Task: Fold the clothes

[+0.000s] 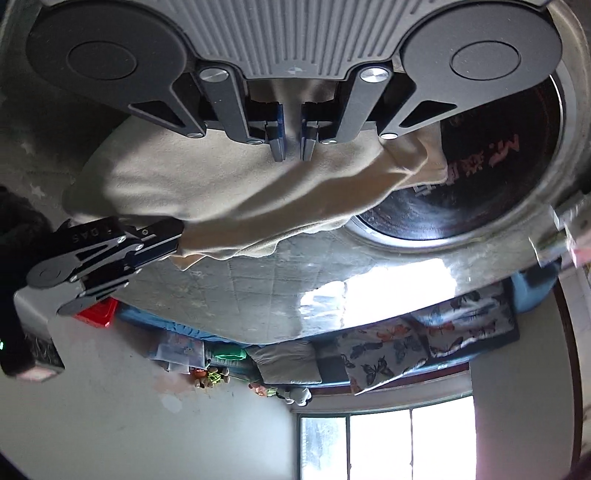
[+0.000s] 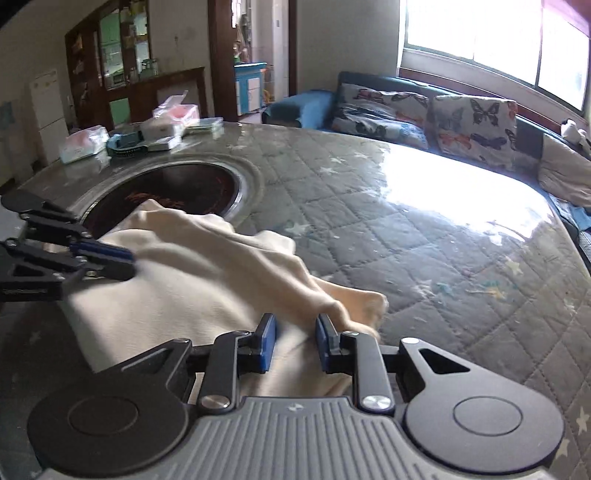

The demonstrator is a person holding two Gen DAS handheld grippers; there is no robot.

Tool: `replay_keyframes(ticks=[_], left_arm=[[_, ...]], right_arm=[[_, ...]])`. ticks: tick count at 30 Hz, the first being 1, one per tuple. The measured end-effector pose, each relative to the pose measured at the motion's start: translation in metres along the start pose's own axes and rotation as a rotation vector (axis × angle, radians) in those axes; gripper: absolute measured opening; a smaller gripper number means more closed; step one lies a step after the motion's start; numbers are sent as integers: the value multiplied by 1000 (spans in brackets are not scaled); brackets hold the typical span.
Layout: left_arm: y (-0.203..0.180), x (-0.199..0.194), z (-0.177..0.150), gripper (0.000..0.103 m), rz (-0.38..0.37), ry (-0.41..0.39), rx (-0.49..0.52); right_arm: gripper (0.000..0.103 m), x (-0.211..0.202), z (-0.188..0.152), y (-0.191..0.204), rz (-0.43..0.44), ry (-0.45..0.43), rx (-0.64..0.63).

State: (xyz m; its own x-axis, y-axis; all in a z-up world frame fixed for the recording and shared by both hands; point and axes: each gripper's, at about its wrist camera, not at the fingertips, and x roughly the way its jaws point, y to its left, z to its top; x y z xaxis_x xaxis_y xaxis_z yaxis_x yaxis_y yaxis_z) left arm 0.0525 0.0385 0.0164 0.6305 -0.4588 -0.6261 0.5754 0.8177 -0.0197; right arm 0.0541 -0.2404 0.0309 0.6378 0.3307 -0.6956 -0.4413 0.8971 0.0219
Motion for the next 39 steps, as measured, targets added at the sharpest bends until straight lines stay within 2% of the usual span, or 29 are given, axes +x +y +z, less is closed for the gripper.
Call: replay_keyframes(ticks=[7,11,17,24,29,34,39], left_arm=[[-12,-14,-12,9,-78,8,-32],[-17,-20,-10,10,-123,24,-14],[15,-1,15,10,-74,19,-116],[36,28,24,10,-16,46,-199],[34,26,22,10,-11,36,-193],[23,21,26,10,-29,17,-155],[18,32,26,10,-21,41,-145]], right_arm=[[22,-14,-11,-1,1,32,-28],[22,-25,-11,0,7,67,-16],[18,-25,13,13,41,18,-26],[14,13,30,23,45,49,-16],[14,19,32,25,38,35,-17],[15,1,28,44,83,8,-66],[15,-1,14,70,120,43,-142]])
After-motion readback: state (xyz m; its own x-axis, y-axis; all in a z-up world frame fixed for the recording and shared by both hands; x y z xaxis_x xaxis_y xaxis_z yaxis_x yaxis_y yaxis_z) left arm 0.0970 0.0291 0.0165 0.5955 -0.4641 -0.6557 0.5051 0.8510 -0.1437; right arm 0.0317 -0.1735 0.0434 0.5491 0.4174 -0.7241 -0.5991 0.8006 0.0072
